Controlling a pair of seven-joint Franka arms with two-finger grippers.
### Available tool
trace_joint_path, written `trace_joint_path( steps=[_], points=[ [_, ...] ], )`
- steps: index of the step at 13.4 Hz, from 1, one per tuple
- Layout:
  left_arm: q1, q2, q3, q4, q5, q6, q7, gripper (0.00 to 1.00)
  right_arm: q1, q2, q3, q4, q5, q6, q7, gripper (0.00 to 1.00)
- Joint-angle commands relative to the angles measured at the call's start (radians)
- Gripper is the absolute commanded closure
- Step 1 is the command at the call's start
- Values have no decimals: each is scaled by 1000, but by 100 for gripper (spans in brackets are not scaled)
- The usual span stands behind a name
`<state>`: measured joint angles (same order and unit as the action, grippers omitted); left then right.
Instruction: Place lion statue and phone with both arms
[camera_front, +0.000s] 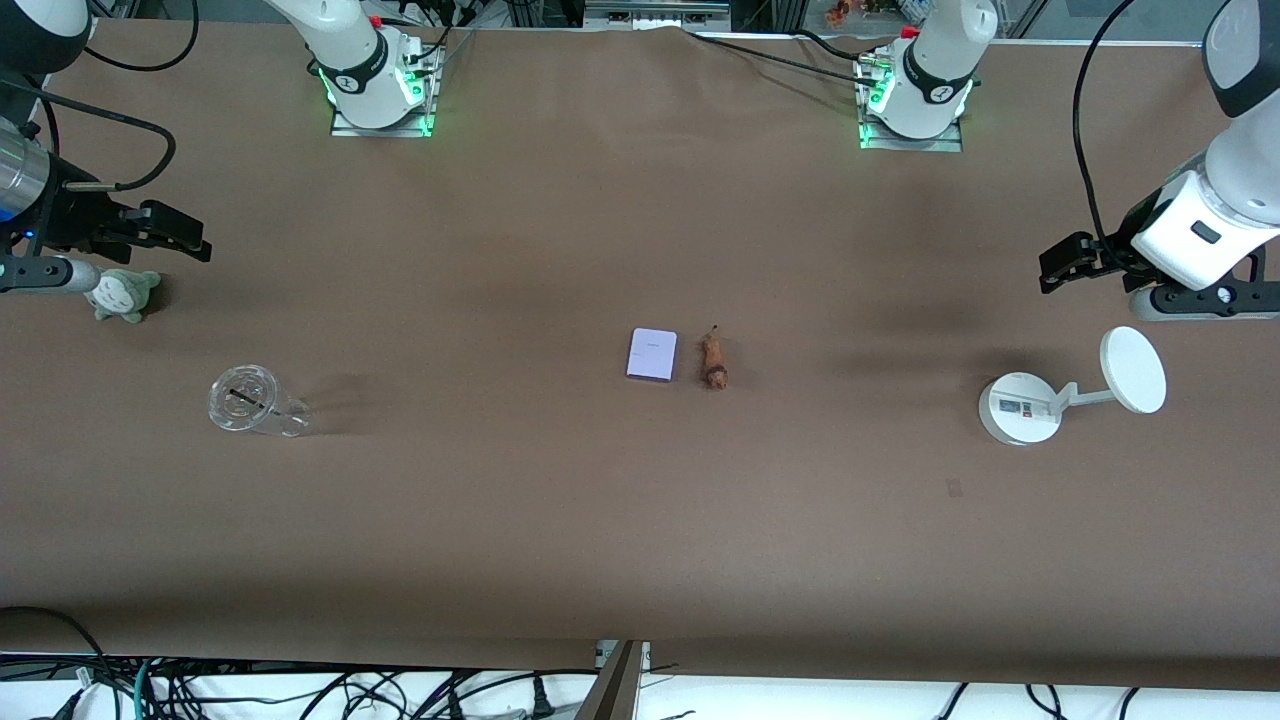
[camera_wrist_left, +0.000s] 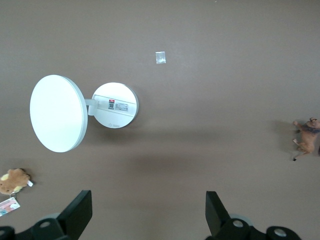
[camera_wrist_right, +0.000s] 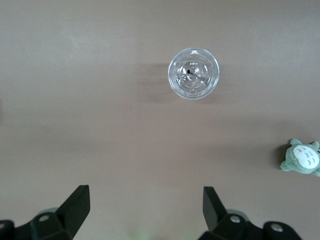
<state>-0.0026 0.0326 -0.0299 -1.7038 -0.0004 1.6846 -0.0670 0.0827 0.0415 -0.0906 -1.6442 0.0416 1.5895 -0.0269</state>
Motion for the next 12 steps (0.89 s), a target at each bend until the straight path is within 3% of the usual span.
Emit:
trace_joint_path(
  steps=[1,12],
  points=[
    [25,-25,-5,-26,-27,3,35,0,-3,23,3,33,-6,-8,7,0],
    [18,-7,-30,-20,-62,-8,15,0,-4,23,3,34,-3,-6,7,0]
  ],
)
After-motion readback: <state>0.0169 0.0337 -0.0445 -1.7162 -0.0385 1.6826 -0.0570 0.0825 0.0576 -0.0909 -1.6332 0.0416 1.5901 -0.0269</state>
